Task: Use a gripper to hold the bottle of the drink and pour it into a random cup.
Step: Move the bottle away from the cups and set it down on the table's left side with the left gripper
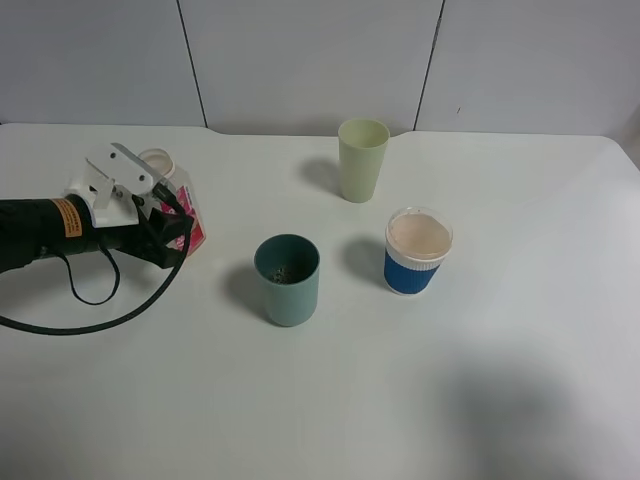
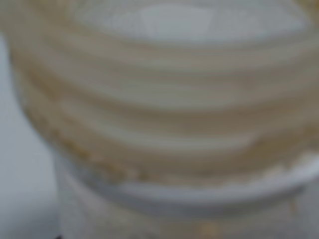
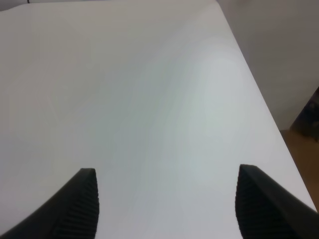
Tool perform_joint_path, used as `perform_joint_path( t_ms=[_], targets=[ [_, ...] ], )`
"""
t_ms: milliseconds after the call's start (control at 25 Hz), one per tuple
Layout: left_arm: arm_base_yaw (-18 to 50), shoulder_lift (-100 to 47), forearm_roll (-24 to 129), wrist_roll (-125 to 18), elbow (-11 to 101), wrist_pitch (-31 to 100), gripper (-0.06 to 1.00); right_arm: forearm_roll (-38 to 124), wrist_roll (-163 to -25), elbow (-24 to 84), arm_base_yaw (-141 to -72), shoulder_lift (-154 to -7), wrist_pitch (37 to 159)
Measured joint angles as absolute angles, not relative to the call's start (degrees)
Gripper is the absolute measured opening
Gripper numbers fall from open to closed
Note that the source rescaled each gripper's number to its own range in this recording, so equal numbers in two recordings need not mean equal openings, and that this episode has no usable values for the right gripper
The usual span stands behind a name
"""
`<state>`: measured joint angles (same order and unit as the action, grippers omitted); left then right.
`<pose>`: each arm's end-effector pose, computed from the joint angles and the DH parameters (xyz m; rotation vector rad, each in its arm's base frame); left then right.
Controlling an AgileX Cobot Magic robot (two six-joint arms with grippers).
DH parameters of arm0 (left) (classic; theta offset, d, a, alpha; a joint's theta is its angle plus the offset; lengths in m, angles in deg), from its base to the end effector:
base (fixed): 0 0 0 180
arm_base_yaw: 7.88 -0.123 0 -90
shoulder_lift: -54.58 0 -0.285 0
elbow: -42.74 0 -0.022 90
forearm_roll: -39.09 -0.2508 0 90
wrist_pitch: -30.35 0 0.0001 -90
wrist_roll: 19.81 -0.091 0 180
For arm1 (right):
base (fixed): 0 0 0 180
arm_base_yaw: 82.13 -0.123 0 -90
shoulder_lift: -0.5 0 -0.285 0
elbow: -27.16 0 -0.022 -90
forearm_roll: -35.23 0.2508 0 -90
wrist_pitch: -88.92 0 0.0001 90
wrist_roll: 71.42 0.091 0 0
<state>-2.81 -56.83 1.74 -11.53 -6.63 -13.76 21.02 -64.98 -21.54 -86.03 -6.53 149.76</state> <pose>0.2719 -0.0627 0.1135 0.7056 1.9826 -0.3074 -0.0067 -0.0200 0.2785 0.0578 2.0138 -0.1815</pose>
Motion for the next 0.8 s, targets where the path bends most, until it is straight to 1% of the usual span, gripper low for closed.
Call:
perform_joint_path(
  t_ms=[560,600,640,800],
  targets=[
    [-2.8,-56.8,1.7,-11.5,-6.6,-14.0,0.0,21.0,-65.0,-21.5,-86.0,-6.5,149.8],
    [-2.8,-56.8,1.7,-11.6,-6.6,-14.0,0.01,21.0,-65.0,-21.5,-86.0,-6.5,149.8],
    [-2.8,-56.8,1.7,-11.6,-6.6,-14.0,0.04,21.0,-65.0,-21.5,-86.0,-6.5,149.8],
    [-2.8,-56.8,1.7,-11.6,-6.6,-14.1,0.27,21.0,-65.0,-21.5,-86.0,-6.5,149.8]
  ],
)
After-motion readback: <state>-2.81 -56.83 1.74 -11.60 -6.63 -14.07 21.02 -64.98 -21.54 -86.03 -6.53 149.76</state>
